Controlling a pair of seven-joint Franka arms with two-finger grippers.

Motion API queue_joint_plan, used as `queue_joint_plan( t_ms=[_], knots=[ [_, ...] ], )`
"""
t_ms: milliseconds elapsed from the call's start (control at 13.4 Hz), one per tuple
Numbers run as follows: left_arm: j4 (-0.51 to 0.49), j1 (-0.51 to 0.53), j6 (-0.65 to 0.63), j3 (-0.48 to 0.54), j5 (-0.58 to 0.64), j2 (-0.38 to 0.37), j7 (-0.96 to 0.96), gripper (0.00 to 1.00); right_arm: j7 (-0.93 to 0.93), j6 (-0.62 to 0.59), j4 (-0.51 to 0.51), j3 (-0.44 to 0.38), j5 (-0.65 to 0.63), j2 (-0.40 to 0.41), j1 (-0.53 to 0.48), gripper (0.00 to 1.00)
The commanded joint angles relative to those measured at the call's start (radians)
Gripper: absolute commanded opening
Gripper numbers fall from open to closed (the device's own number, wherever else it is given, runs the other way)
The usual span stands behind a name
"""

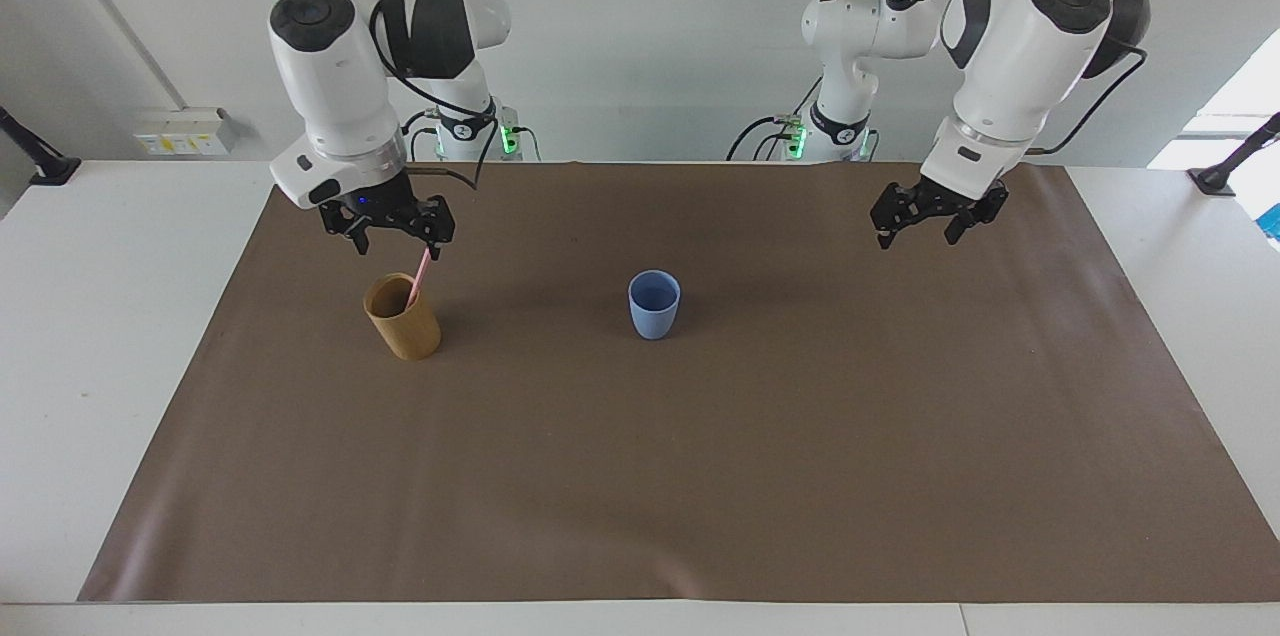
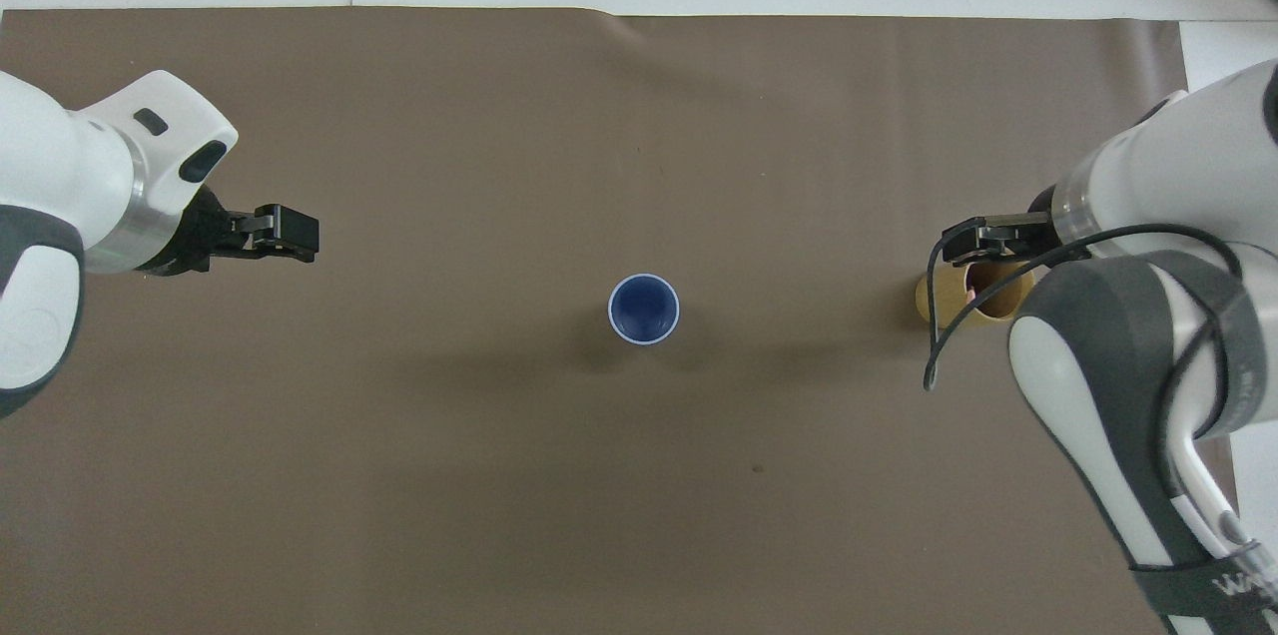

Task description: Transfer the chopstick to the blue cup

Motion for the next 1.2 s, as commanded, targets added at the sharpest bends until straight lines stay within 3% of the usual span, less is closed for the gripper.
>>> queue_joint_plan(
  t_ms=[0,224,449,673,972,1122],
  knots=[
    [-0.001,0.062,-0.039,-0.007,0.002,-0.031,0.107,1.0,-0.033,0.07,-0.111,0.0,-0.051,-0.053,0.03,1.0],
    [0.115,0.086,-0.124,-0.004,-0.004,-0.02,0.114,1.0,-0.044,0.128,-0.213,0.001,-0.149,-0.103,0.071,1.0],
    [0.197,0.088,-0.218,-0.006,-0.003,-0.019,0.112,1.0,-0.065,0.127,-0.248,0.0,-0.186,-0.132,0.107,0.75],
    [0.264,0.087,-0.301,-0.01,0.006,-0.016,0.111,1.0,-0.075,0.141,-0.27,0.001,-0.242,-0.146,0.107,0.33],
    [0.254,0.09,-0.303,-0.007,0.003,-0.028,0.103,1.0,-0.085,0.161,-0.286,0.001,-0.255,-0.156,0.105,0.15],
    [0.252,0.09,-0.31,-0.009,0.003,-0.029,0.102,1.0,-0.085,0.159,-0.285,0.001,-0.255,-0.154,0.107,0.0]
  ],
)
